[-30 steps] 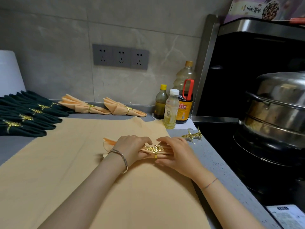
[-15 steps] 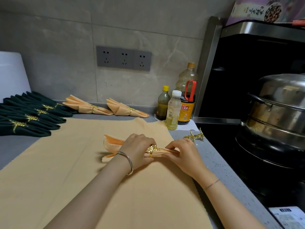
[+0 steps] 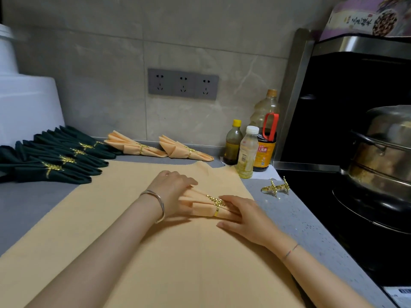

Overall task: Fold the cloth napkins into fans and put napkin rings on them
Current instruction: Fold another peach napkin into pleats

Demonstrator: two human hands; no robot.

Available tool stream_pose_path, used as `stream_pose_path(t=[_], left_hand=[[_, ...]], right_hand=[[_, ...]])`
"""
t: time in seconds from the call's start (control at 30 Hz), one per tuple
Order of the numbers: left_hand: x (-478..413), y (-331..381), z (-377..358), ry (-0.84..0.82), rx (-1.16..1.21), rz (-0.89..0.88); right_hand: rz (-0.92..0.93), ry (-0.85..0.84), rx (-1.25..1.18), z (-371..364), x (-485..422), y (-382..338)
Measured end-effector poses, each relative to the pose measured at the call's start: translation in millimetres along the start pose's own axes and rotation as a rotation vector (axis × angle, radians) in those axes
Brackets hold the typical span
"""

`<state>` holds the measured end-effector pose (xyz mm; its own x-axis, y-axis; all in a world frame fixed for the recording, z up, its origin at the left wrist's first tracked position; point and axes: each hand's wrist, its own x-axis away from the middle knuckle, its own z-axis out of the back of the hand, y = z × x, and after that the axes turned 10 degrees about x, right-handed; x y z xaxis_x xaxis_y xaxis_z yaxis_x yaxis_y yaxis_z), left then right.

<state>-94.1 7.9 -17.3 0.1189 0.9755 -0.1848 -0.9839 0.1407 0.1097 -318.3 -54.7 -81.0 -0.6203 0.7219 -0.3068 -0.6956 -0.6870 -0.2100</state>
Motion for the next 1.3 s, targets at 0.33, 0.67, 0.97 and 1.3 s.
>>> stream_pose_path(t=[0.33,0.67,0.97,1.3], left_hand=[[43,-141,-18,-0.026,0.226,0.276],[39,-177,-57,-0.141,0.214,0.362],[38,-177,-57,-0.167,0.192,0.37],[38,-175,-56,-0.19,0.199,0.384]], right_hand=[[-0.084,0.055,-0.222,-14,-60,-31],[-0.079,0.148,-0.334,-54,-243,-92],[-0.089,0.073,-0.238,-140,-354,-120],[-0.08,0.13,-0.281,-121,-301,-130]])
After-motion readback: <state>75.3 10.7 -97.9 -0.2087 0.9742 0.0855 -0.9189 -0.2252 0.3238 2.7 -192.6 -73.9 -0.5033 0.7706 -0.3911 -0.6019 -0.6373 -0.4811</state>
